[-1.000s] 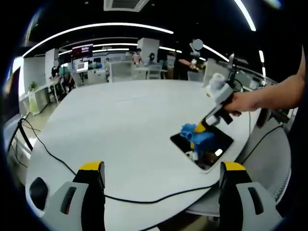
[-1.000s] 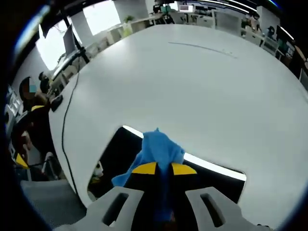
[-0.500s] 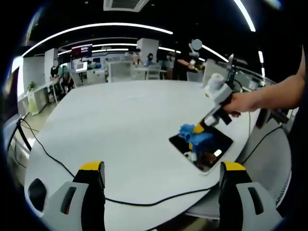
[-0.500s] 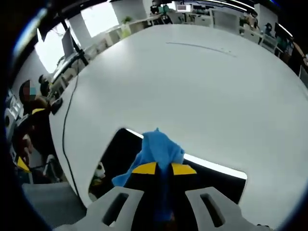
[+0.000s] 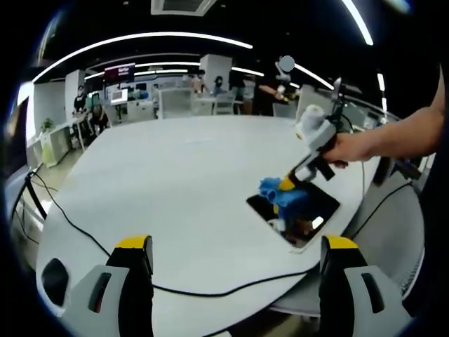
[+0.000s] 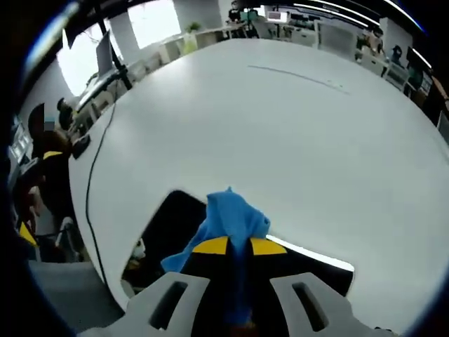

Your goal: Wipe the mirror surface with the cleaning cloth until all visible marks leave the cleaned area.

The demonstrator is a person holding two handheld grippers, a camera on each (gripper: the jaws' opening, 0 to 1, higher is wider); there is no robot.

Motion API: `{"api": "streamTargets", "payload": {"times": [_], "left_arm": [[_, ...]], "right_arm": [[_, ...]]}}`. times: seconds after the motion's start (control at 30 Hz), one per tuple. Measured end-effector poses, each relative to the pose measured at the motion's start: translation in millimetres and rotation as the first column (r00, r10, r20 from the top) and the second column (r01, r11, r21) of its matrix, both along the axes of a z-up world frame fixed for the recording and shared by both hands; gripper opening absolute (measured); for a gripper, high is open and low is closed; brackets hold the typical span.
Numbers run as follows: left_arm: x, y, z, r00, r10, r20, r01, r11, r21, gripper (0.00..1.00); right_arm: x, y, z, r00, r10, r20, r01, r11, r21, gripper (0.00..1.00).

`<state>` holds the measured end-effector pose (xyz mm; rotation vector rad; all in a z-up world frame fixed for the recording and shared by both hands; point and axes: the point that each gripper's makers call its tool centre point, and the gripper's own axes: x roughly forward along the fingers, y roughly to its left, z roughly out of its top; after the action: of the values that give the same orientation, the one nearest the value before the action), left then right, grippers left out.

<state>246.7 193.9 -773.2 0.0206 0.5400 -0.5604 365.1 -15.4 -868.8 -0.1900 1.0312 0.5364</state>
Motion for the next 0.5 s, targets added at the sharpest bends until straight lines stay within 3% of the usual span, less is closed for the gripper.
{"api": "streamTargets", "payload": {"times": [0.23, 0.5], "left_arm": [[3.4, -0.7, 2.1, 1.0, -0.005, 0.003, 0.005, 1.0, 0.001, 1.0], [5.0, -0.3, 2.0, 1.0, -0.012, 0.001, 0.012, 1.0, 0.007, 1.0]], "right_arm": [[4.1, 3.1, 1.2, 0.999, 0.024, 0.041, -0.024, 1.0, -0.013, 0.05], [4.6, 2.2, 1.1, 1.0, -0.002, 0.018, 0.001, 1.0, 0.006, 0.05]]}}
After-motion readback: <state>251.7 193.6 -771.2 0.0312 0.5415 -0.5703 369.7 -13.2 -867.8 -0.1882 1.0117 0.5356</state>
